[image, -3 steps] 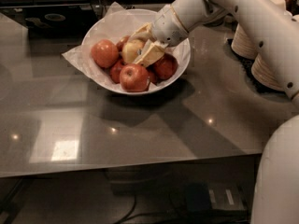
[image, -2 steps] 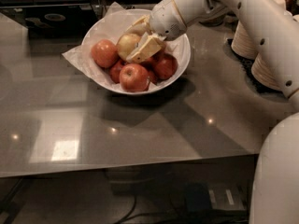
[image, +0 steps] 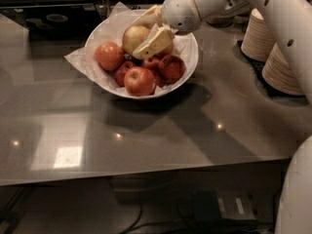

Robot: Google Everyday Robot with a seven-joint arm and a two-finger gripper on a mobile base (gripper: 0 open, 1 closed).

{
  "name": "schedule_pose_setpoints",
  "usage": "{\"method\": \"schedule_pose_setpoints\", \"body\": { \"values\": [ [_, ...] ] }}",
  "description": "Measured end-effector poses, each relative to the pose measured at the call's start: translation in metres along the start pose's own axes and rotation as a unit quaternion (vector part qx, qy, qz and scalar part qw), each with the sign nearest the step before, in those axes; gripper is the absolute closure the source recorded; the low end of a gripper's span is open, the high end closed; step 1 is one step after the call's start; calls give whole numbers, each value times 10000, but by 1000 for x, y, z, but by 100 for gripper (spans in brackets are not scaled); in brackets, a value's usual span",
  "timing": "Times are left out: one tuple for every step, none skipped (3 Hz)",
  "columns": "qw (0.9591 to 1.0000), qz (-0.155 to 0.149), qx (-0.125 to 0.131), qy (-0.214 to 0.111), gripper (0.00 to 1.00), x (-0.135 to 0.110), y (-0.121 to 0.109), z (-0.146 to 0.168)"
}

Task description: Pick apple from white bowl

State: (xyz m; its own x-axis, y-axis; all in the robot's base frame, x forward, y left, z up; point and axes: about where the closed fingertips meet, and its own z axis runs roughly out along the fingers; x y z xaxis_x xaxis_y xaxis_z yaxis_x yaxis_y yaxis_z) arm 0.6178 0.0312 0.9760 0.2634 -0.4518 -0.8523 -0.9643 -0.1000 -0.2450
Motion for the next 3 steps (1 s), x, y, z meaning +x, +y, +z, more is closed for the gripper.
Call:
{"method": "schedule_pose_setpoints", "body": {
  "values": [
    [9996,-8,267,-40,100,-18,16,-24],
    [9986,-52,527,61,100,-37,38,-51],
    [9985,-58,547,79,100,-38,40,-53]
  ]
}}
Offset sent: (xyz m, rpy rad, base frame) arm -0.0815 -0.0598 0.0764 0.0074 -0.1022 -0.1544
